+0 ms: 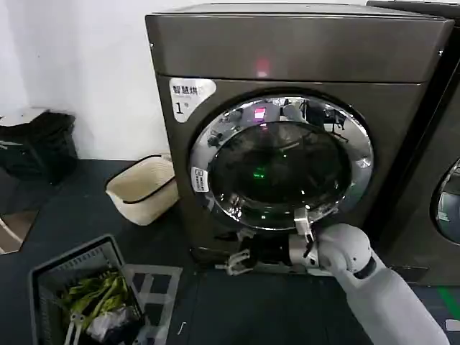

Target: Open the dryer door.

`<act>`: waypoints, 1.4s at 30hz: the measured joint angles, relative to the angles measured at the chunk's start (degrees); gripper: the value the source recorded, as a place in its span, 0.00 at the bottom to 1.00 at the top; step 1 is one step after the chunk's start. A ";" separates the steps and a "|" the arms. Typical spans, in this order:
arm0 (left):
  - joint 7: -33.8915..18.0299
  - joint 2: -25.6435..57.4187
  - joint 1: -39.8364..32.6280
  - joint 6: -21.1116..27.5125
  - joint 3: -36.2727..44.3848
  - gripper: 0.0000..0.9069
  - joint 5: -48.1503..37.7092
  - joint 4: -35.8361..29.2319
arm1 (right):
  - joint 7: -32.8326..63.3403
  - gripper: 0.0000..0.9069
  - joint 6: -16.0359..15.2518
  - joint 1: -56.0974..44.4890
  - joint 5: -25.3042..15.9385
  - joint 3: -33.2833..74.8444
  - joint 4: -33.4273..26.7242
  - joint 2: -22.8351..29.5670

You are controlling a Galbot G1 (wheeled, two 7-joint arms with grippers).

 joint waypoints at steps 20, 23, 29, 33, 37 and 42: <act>0.04 0.50 0.74 0.00 0.26 1.00 -1.43 -0.45 | 7.01 1.00 11.25 -3.20 -1.54 5.25 -2.75 -2.32; 0.04 0.50 0.84 0.00 0.25 1.00 -1.43 -0.65 | 9.22 1.00 13.20 -2.66 -1.53 4.59 -3.31 -2.21; 0.10 0.26 0.94 0.00 0.29 1.00 -1.51 -0.85 | 11.20 1.00 14.18 -1.03 -1.58 3.11 -5.09 -1.54; 0.17 0.10 0.96 0.00 0.37 1.00 -1.50 -0.91 | 11.30 1.00 14.88 0.51 -2.14 1.97 -6.58 -1.17; 0.22 -0.08 1.01 0.00 0.38 1.00 -1.49 -1.07 | 11.47 1.00 15.70 2.57 -2.47 0.74 -8.48 -0.63; 0.24 -0.29 1.10 0.00 0.39 1.00 -1.46 -1.34 | 12.26 1.00 17.26 4.99 -3.09 -0.77 -10.81 0.26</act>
